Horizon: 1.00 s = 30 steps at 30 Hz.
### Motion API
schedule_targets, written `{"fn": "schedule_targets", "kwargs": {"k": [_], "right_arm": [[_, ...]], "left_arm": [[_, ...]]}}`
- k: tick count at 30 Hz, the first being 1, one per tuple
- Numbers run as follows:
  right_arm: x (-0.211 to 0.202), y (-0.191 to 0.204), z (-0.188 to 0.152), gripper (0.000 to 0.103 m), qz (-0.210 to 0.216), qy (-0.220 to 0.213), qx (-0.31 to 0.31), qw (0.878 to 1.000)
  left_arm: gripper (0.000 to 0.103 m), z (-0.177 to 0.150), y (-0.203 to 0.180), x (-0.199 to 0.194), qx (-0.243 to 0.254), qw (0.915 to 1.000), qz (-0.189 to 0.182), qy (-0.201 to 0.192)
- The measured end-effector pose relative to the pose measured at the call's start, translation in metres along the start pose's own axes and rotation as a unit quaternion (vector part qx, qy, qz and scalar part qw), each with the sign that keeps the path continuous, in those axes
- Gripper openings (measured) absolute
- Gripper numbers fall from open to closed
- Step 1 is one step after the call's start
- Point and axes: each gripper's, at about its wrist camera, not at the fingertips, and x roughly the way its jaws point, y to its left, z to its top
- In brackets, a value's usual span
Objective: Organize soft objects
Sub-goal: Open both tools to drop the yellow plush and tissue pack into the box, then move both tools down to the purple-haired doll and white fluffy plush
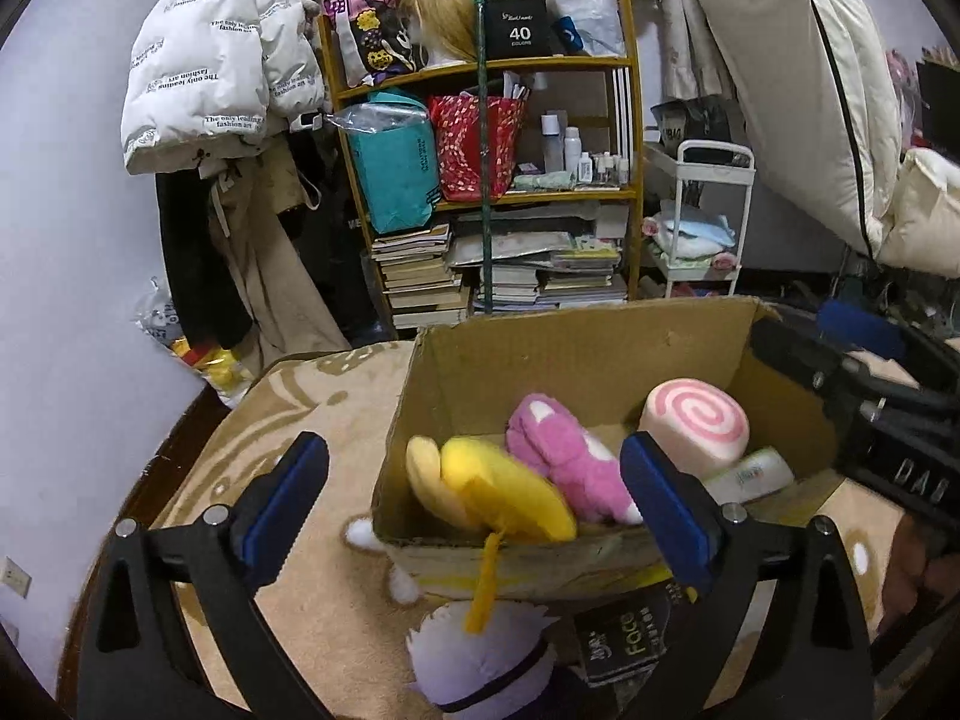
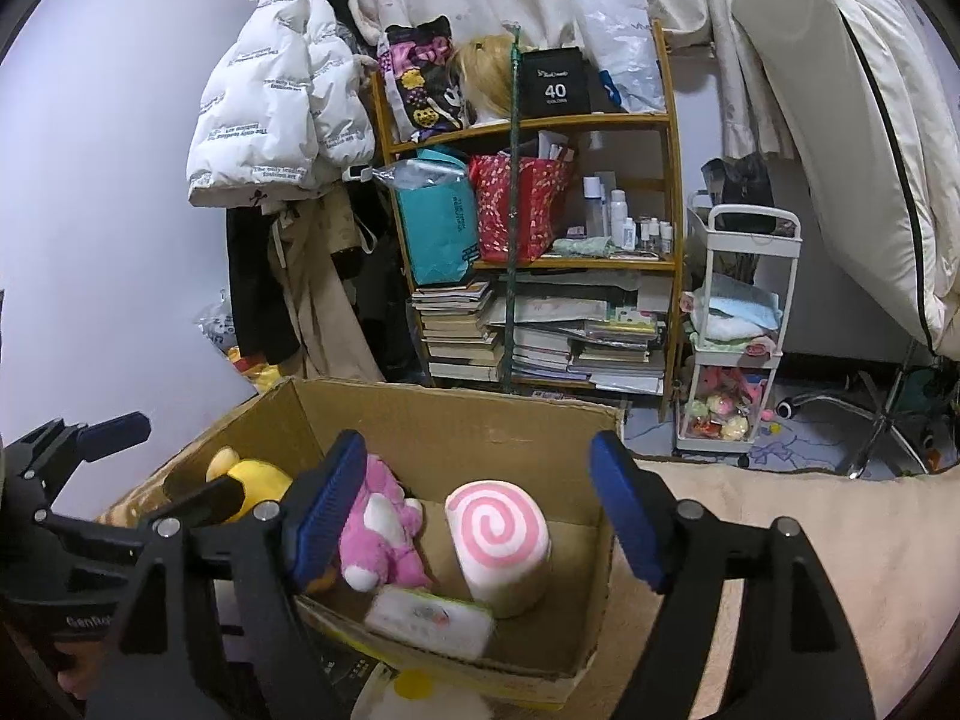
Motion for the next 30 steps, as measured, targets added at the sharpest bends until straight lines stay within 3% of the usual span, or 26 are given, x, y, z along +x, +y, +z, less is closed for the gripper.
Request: {"fn": "schedule_targets", "kwargs": {"k": [16,30], "right_arm": [[-0.030,0.007,-0.003,0.098,0.003,0.013,0.012,1.000],[-0.073,0.023,-0.011,0.103,-0.009,0.017,-0.006,1.000]], "left_arm": [[0.099,-0.019,0.017,-0.014,0.001,0.9983,0.028,0.052],[0.099,-0.032,0.024,-0.058,-0.025,0.9974,0.039,0.054]]}}
